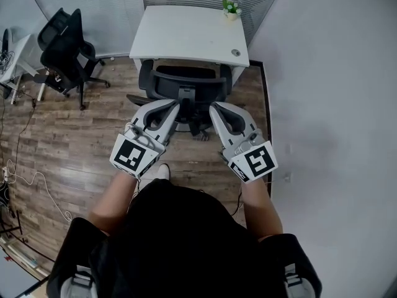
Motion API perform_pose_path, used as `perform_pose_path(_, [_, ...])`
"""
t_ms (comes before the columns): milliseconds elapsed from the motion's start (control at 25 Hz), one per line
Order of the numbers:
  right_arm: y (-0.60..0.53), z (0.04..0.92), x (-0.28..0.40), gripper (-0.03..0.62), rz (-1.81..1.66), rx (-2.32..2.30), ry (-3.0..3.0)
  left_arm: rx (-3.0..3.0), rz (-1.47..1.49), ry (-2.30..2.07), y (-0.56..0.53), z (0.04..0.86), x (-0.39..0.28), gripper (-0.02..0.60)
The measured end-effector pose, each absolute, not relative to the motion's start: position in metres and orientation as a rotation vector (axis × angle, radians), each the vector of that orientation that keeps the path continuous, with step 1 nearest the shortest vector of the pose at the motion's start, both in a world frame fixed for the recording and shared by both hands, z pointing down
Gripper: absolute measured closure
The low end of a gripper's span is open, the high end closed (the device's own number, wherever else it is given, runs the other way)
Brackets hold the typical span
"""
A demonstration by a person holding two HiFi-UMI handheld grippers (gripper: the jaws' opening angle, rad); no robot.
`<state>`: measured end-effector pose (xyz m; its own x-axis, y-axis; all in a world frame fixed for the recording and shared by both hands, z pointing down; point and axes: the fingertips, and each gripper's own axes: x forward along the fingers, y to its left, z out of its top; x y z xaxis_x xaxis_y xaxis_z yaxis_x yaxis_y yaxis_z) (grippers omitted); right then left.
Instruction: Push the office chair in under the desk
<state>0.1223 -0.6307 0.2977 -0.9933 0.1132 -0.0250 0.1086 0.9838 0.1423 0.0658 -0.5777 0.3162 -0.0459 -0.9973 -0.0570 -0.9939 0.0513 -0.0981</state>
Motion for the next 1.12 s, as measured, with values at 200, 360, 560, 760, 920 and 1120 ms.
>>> perform_pose_path(200, [-0.631,0.305,0.123,0.592,0.210,0.152,3.108,-2.109,-0.058,2.197,-0.577,0.320,0.066,0.586])
perform_pose_path(360, [-0.631,0.311,0.123,0.592,0.212,0.144,3.118,-2.115,-0.061,2.203,-0.577,0.326,0.063,0.586])
perform_pose_path(560, [-0.632,0.316,0.122,0.592,0.205,0.137,3.129,-2.132,-0.079,2.198,-0.578,0.331,0.062,0.586])
perform_pose_path(760, [-0.633,0.317,0.124,0.592,0.210,0.133,3.135,-2.140,-0.077,2.194,-0.579,0.330,0.064,0.586])
perform_pose_path(920, [-0.634,0.316,0.126,0.592,0.207,0.134,3.136,-2.144,-0.072,2.181,-0.580,0.328,0.066,0.586])
perform_pose_path(1120, [-0.637,0.315,0.129,0.592,0.213,0.138,3.135,-2.126,-0.099,2.216,-0.581,0.328,0.066,0.586])
